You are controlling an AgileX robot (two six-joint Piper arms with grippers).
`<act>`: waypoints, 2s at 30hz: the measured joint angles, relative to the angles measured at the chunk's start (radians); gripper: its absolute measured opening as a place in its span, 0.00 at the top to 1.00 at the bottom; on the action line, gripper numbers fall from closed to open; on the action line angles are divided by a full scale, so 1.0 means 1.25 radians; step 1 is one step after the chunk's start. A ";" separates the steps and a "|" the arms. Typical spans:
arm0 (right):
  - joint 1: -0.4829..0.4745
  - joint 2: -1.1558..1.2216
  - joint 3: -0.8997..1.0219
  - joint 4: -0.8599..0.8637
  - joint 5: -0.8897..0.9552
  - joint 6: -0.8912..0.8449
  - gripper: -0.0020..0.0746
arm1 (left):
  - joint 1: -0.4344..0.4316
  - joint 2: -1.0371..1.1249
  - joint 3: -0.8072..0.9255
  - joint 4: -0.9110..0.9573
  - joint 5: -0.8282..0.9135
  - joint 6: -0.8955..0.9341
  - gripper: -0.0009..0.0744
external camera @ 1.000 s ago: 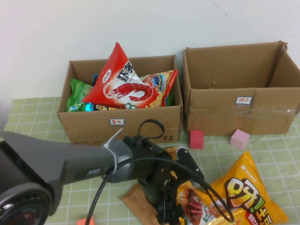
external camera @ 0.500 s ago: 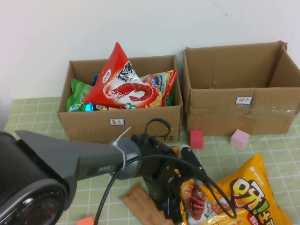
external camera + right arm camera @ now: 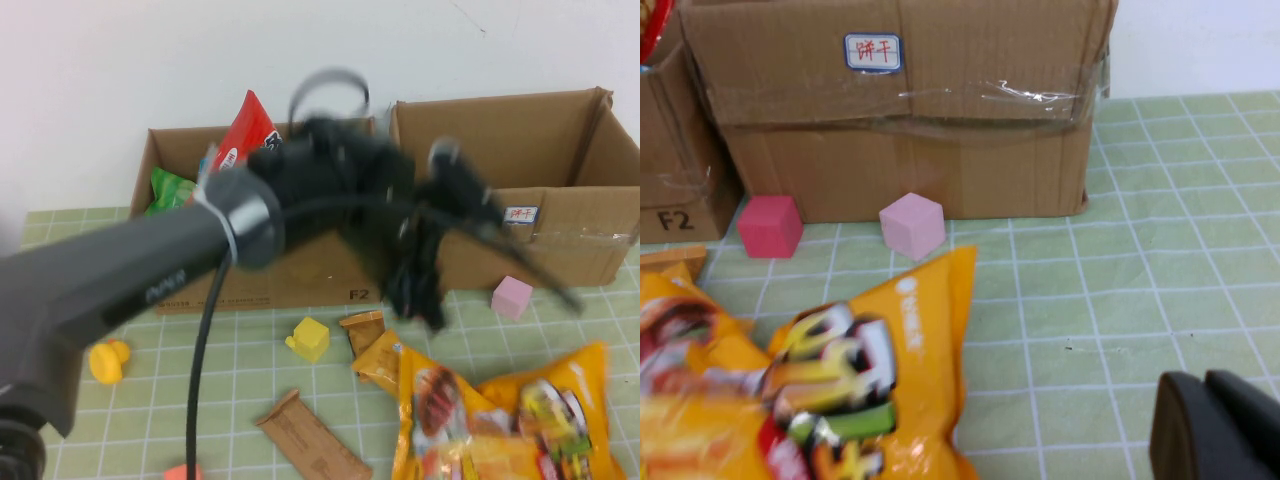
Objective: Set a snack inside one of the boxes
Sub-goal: Place the biscuit in the biscuit box, then pick up the biscuit
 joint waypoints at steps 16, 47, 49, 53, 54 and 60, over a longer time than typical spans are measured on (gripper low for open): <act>0.000 0.000 0.000 0.000 0.000 0.000 0.98 | 0.006 0.140 -0.155 -0.077 -0.651 -0.046 0.93; 0.000 0.000 0.000 0.000 0.000 0.000 0.98 | 0.095 -0.071 -0.155 -0.047 -0.024 0.001 0.90; 0.000 0.000 0.000 0.000 0.000 0.000 0.98 | 0.095 -0.085 -0.155 -0.044 0.092 0.001 0.95; 0.000 0.000 0.000 0.000 0.000 0.000 0.98 | 0.095 -0.089 -0.134 -0.040 0.255 0.001 0.98; 0.000 0.000 0.000 0.000 0.000 0.000 0.98 | 0.093 -0.089 -0.116 -0.040 0.278 -0.001 0.98; 0.000 0.000 0.000 0.000 0.000 0.000 0.98 | 0.039 -0.127 0.115 -0.002 0.247 -0.065 0.99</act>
